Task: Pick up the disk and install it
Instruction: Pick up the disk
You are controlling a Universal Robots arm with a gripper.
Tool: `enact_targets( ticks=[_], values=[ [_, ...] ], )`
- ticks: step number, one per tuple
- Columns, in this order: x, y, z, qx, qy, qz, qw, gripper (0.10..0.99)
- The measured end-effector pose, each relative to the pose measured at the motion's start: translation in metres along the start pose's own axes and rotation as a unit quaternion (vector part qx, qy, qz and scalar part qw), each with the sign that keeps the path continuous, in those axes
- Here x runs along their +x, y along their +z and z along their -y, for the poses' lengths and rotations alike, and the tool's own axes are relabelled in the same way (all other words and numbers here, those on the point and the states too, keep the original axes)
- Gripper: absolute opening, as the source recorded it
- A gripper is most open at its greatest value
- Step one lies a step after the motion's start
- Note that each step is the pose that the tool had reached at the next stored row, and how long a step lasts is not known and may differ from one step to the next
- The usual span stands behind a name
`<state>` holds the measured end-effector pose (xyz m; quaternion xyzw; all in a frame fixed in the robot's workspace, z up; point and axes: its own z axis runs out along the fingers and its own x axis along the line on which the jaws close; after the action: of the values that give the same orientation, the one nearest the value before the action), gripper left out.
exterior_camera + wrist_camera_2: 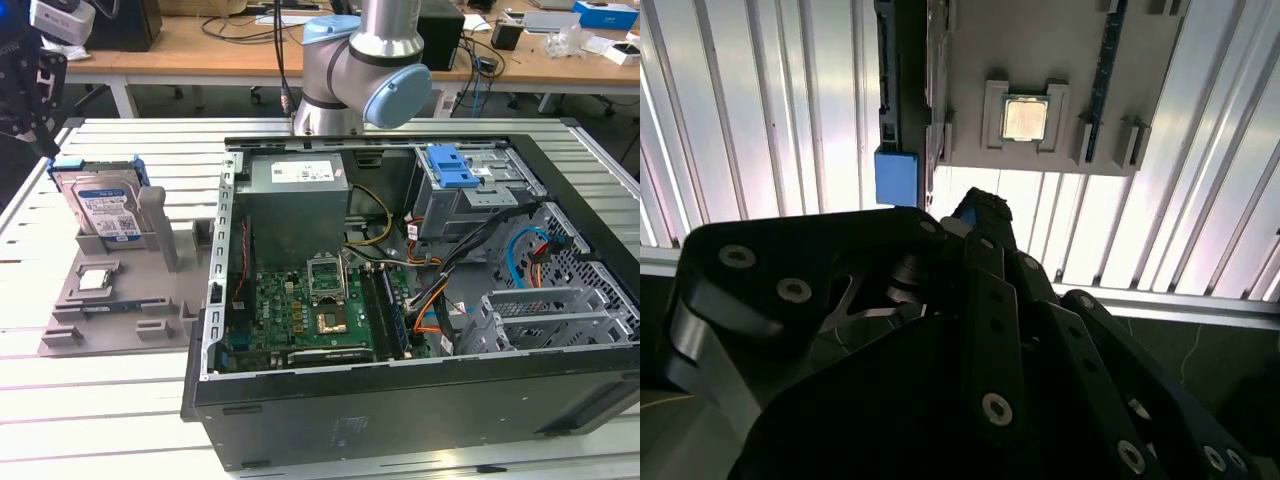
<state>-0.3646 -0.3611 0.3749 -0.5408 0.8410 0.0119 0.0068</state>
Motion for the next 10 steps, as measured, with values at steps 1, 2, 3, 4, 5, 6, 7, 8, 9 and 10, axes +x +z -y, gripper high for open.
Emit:
enact_targets(
  ticks=[1, 2, 3, 4, 5, 6, 7, 8, 9, 10],
  values=[
    [0.0000, 0.0000, 0.0000, -0.0001, -0.005, 0.0000, 1.0000, 0.106],
    [0.0000, 0.0000, 0.0000, -0.0002, -0.009, -0.0001, 1.0000, 0.106],
    [0.0000, 0.0000, 0.0000, -0.0003, -0.015, -0.0002, 0.9999, 0.106],
    [0.0000, 0.0000, 0.0000, -0.0004, -0.019, -0.0002, 0.9998, 0.106],
    [0.0000, 0.0000, 0.0000, -0.0006, -0.026, -0.0003, 0.9997, 0.106],
    [0.0000, 0.0000, 0.0000, -0.0007, -0.031, -0.0004, 0.9995, 0.106],
    [0.0000, 0.0000, 0.0000, -0.0008, -0.036, -0.0005, 0.9994, 0.106],
    [0.0000, 0.0000, 0.0000, -0.0010, -0.043, -0.0005, 0.9991, 0.106],
    [0.0000, 0.0000, 0.0000, -0.0012, -0.050, -0.0006, 0.9988, 0.106],
    [0.0000, 0.0000, 0.0000, -0.0013, -0.056, -0.0007, 0.9984, 0.106]
  ],
)
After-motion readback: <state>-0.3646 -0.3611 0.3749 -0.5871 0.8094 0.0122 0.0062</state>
